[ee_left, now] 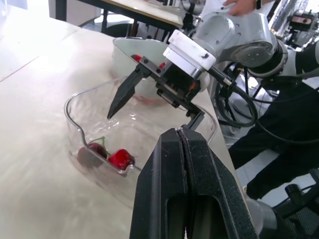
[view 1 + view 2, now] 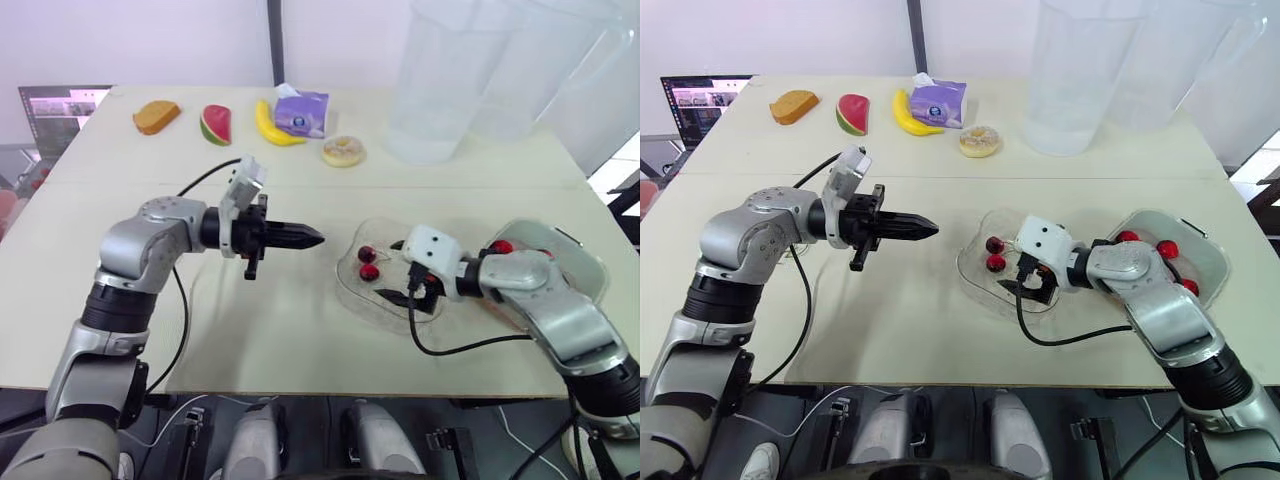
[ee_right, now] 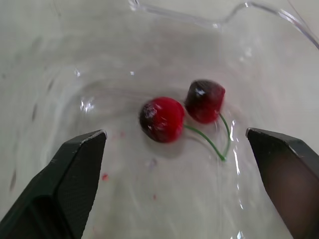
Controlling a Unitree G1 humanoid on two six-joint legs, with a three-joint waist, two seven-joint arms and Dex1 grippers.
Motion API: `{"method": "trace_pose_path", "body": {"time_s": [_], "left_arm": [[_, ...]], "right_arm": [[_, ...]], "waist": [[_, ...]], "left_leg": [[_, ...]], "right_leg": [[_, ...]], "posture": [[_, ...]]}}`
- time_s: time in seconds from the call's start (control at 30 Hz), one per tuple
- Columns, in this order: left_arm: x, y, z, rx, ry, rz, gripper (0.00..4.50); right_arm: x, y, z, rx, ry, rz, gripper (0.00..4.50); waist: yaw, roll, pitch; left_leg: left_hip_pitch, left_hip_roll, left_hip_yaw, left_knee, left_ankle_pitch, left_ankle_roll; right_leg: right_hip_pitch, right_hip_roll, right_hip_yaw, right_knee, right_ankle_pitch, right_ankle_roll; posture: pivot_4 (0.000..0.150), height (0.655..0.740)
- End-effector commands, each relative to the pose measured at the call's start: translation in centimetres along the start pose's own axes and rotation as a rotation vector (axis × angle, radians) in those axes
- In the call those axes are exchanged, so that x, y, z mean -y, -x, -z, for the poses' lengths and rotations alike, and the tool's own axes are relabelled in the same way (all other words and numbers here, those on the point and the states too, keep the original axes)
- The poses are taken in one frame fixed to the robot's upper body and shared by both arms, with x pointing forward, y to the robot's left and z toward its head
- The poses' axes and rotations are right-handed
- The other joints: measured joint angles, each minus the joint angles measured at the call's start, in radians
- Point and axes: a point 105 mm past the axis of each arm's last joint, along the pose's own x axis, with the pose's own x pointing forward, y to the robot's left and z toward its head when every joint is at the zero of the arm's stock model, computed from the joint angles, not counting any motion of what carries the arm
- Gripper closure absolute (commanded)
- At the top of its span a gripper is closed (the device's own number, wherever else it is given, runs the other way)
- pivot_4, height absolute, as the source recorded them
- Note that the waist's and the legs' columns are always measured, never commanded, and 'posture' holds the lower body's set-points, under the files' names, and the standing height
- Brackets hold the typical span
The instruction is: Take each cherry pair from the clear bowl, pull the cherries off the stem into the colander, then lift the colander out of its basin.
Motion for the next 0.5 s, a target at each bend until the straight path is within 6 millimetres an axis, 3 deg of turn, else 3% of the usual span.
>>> {"method": "trace_pose_path", "body": {"time_s": [0.03,0.2,0.33,0.5], "left_arm": [[-0.1,-0.1,-1.0,0.008,-0.044,-0.003,4.50],[-0.4,-0.2,-1.0,0.010,-0.043,-0.005,4.50],[-0.7,-0.3,-1.2,0.013,-0.048,-0.012,4.50],[-0.8,-0.5,-1.1,0.017,-0.048,-0.009,4.50]], "right_arm": [[0.7,1.5,-2.1,0.048,0.046,0.010,0.02],[1.3,2.2,-4.5,0.084,-0.043,-0.011,0.02],[0.6,1.5,-4.0,0.009,-0.207,-0.042,0.02],[-0.7,-0.6,-2.8,-0.044,-0.180,-0.029,0.02]], "waist": [[-0.002,0.000,0.000],[-0.002,0.000,0.000],[0.002,0.000,0.000],[0.001,0.000,0.000]], "left_leg": [[0.000,0.000,0.000,0.000,0.000,0.000],[0.000,0.000,0.000,0.000,0.000,0.000],[0.000,0.000,0.000,0.000,0.000,0.000],[-0.001,0.000,0.000,0.000,0.000,0.001]], "right_leg": [[0.000,0.000,0.000,0.000,0.000,0.000],[0.000,0.000,0.000,0.000,0.000,0.000],[0.000,-0.001,0.000,0.000,0.000,0.000],[-0.001,-0.001,0.000,0.000,0.000,0.000]], "posture": [[0.150,0.7400],[0.150,0.7400],[0.150,0.7400],[0.150,0.7400]]}}
